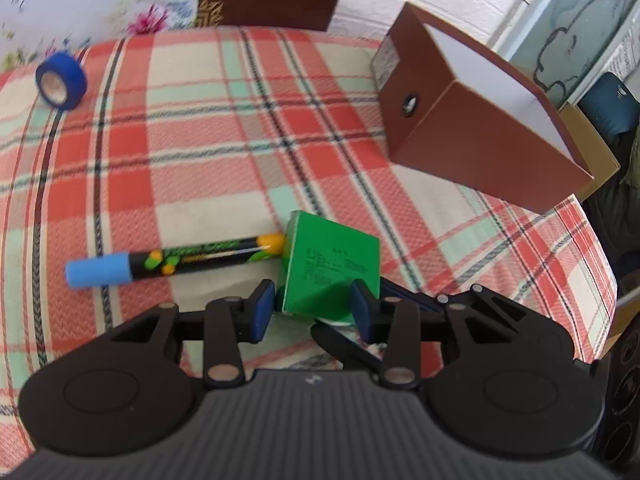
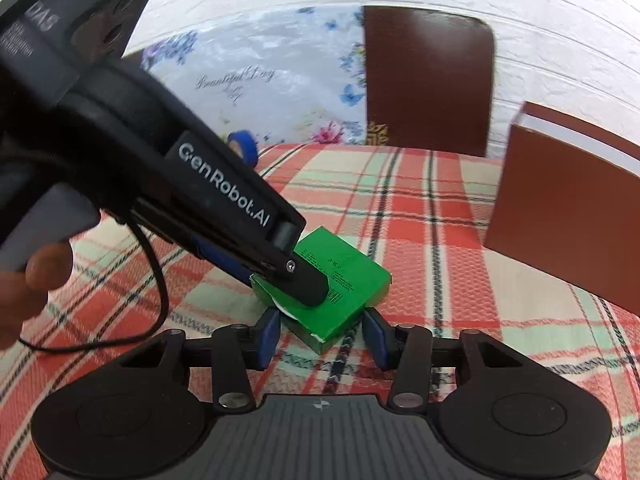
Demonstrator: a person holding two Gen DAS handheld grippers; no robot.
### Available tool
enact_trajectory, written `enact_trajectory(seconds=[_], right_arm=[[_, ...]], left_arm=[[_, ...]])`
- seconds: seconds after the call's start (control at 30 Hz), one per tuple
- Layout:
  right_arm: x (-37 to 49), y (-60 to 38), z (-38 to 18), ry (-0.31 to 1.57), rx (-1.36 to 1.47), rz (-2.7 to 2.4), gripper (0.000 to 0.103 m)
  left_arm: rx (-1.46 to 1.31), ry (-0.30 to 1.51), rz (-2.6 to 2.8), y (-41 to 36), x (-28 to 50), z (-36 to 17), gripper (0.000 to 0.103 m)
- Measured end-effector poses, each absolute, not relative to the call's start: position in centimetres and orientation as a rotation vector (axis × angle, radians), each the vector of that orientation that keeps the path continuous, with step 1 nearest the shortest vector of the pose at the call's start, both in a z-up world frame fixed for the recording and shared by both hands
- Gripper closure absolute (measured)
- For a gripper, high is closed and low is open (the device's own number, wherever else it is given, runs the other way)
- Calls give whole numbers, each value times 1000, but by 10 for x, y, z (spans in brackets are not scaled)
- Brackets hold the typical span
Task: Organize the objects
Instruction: 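Move the right tool to the green card and grasp it, then carry the green card into the brown box and release it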
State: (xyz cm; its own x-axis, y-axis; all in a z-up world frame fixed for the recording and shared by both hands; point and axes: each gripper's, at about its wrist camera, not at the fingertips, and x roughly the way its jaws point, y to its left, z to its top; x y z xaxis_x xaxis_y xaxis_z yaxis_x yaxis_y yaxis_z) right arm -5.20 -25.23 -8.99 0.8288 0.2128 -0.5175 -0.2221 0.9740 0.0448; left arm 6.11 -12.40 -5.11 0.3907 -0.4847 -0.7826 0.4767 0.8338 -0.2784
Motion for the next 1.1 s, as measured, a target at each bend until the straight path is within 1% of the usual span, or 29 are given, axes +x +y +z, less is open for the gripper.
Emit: enact_trajectory(seconds=[0.13,0.37,0.57,0.67,0.7,0.73,0.77,0.83,0.9,1.1], right_arm=[[-62,-261,-76,445,-22,177,60],[-64,-293,-33,235,-45,42,60],[-39,-333,-15,160,-47,-79,59],[-15,-354,-16,175,-42,-151,53],[-4,-359,-18,193,-54,-184,43],[6,-363,-22,218,-70,-228,41],[13,-366,-25,241,-79,-258,41],[14,-372,-29,260,-53,-249,42],[4,-370,-33,238,-46,-237,39],[-31,-348,-38,186,-59,-207,38]], left_arm=[[-12,936,-664,-136,62,-25,60],[26,754,-768,-186,68,34,59],[135,642,-822,-248,83,54,59],[192,610,-820,-281,96,47,58],[222,610,-784,-292,102,41,57],[253,620,-744,-302,108,34,57],[270,634,-713,-307,112,29,54],[232,656,-713,-302,116,26,54],[212,646,-717,-292,112,27,55],[169,617,-677,-252,93,34,53]])
